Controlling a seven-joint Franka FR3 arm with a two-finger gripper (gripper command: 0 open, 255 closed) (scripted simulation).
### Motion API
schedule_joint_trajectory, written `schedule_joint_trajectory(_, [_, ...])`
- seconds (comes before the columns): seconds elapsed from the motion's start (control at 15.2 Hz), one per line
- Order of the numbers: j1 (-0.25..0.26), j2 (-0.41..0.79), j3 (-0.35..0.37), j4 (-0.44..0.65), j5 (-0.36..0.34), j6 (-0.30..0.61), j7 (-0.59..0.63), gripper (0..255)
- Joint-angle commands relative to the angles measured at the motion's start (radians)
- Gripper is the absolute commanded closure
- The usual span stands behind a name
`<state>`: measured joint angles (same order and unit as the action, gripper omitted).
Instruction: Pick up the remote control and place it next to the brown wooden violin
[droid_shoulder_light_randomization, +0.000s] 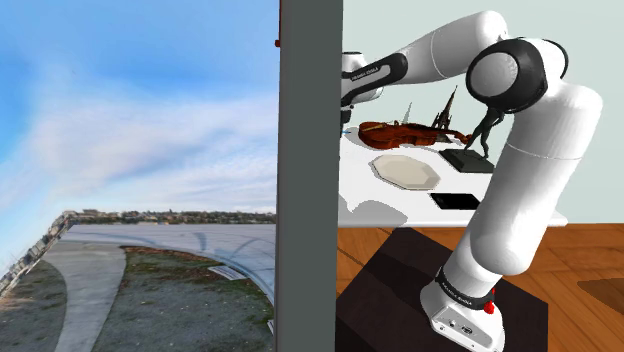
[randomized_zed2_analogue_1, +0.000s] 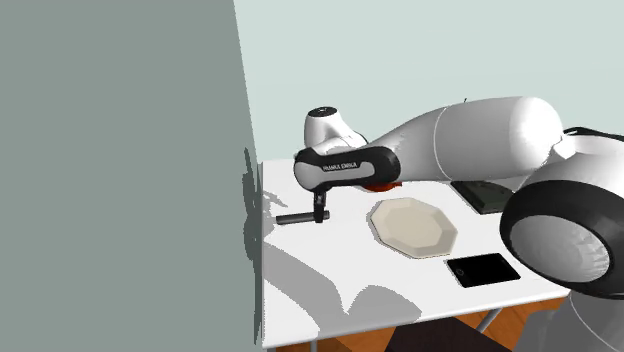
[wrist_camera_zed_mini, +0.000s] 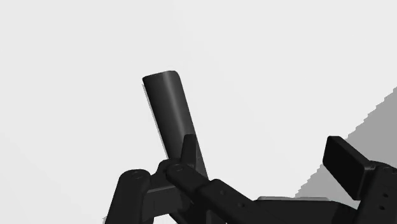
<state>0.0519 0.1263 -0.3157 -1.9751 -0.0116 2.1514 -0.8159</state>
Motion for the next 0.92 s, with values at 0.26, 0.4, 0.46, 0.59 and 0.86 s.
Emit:
schedule_joint_trajectory(0.26, [-0.040,0.245,0.030,0.226,0.086,0.022,-0.157,0])
schedule_joint_trajectory(0.4, [-0.057,0.325,0.047,0.313,0.106,0.018,-0.200,0])
schedule_joint_trajectory(0.46, [-0.065,0.364,0.055,0.356,0.114,0.014,-0.218,0])
schedule_joint_trajectory(0.59, [-0.068,0.377,0.058,0.350,0.117,0.034,-0.220,0])
schedule_joint_trajectory(0.86, [-0.072,0.407,0.062,0.340,0.125,0.073,-0.225,0])
